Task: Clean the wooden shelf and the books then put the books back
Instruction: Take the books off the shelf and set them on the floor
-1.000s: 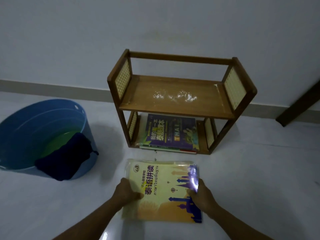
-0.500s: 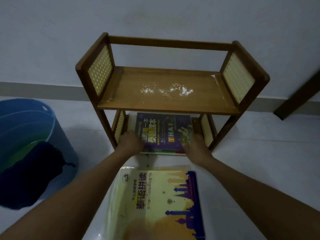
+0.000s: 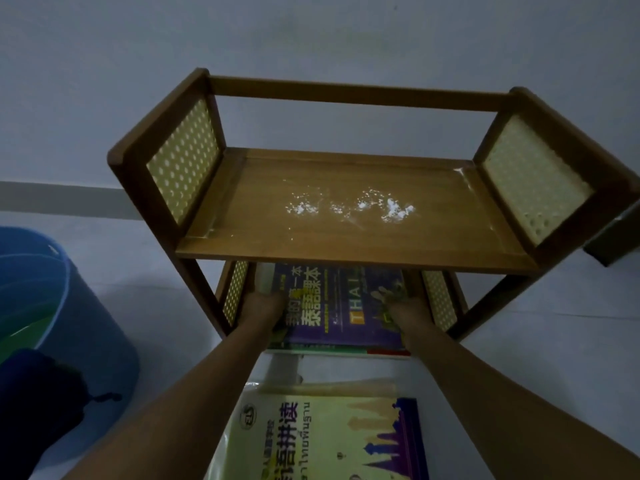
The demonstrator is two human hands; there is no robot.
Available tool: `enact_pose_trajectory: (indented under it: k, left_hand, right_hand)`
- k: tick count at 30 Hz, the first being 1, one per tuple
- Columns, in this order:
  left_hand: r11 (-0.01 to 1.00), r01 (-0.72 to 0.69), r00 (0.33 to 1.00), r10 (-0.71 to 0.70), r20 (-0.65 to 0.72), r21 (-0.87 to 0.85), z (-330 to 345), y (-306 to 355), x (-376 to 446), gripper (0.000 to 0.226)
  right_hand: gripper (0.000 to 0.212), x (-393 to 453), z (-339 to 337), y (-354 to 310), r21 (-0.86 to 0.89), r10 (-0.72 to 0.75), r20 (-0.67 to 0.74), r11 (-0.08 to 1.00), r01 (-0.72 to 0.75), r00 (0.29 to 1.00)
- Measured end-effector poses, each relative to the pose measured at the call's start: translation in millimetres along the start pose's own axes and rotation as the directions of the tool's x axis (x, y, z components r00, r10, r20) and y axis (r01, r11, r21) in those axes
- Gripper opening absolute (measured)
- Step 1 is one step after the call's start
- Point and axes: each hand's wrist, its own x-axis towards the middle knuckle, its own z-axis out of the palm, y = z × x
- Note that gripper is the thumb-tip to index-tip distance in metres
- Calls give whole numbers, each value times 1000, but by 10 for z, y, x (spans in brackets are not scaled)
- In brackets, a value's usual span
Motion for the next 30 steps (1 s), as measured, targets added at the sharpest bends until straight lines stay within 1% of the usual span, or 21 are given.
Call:
enact_pose_trajectory:
  k: [1, 3, 5, 7, 9, 11, 13, 14, 16, 18, 20, 25, 27, 28, 30]
  left_hand:
    - [1000, -13, 1000, 13, -16, -12, 5, -3, 22, 27]
    - [998, -55, 997, 56, -50, 23, -22, -30, 81, 32]
    - [990, -101, 991, 109, -78, 101, -45, -44, 83, 37]
    - [976, -139, 984, 154, -83, 166, -100, -44, -27, 38]
    - [970, -174, 980, 188, -69, 171, -162, -46, -153, 30]
    - [969, -203, 976, 211, -47, 138, -258, -64, -399, 19]
    - [962, -237, 970, 243, -25, 135, -349, -171, -657, 19]
    - [959, -248, 967, 253, -13, 138, -405, -254, -809, 20]
    - [957, -258, 966, 260, 2, 132, -519, -431, -1086, 19]
    - [957, -251, 968, 249, 34, 142, -629, -622, -1295, 15]
    - [952, -228, 974, 223, 48, 202, -727, -798, -1402, 17]
    - [934, -157, 986, 167, -5, 322, -883, -1193, -1490, 24]
    - [926, -127, 990, 142, -17, 357, -925, -1333, -1539, 26]
    - [918, -130, 989, 149, -22, 375, -943, -1398, -1555, 26]
    - [890, -189, 974, 224, -36, 415, -946, -1468, -1580, 30]
  right_hand:
    - [46, 33, -15, 3, 65, 17, 50, 998, -20, 999]
    - [52, 13, -20, 40, 118, 45, 73, 992, -53, 996]
    - [55, 54, -98, 136, 86, 28, 41, 996, -32, 999]
    - [63, -75, -163, 172, 33, 51, 5, 998, -51, 999]
    - [65, -217, -227, 247, 23, 10, -24, 1000, -10, 1000]
    - [62, -445, -309, 348, 47, -29, -28, 998, 30, 999]
    - [68, -629, -413, 529, 60, -65, -55, 996, 68, 996]
    - [64, -746, -470, 620, 70, -49, -71, 996, 54, 996]
    - [44, -989, -571, 773, 53, -32, -81, 998, 37, 996]
    - [33, -1217, -620, 903, 70, -8, -58, 998, 12, 998]
    - [21, -1426, -614, 1030, 99, 7, -32, 995, -4, 999]
    - [18, -1803, -535, 1261, 21, -46, -65, 999, 47, 997]
    - [21, -1871, -529, 1320, -57, -55, -75, 997, 51, 996]
    - [23, -1877, -528, 1358, -118, -63, -77, 992, 54, 995]
    - [24, -1854, -534, 1423, -219, -63, -80, 975, 44, 995]
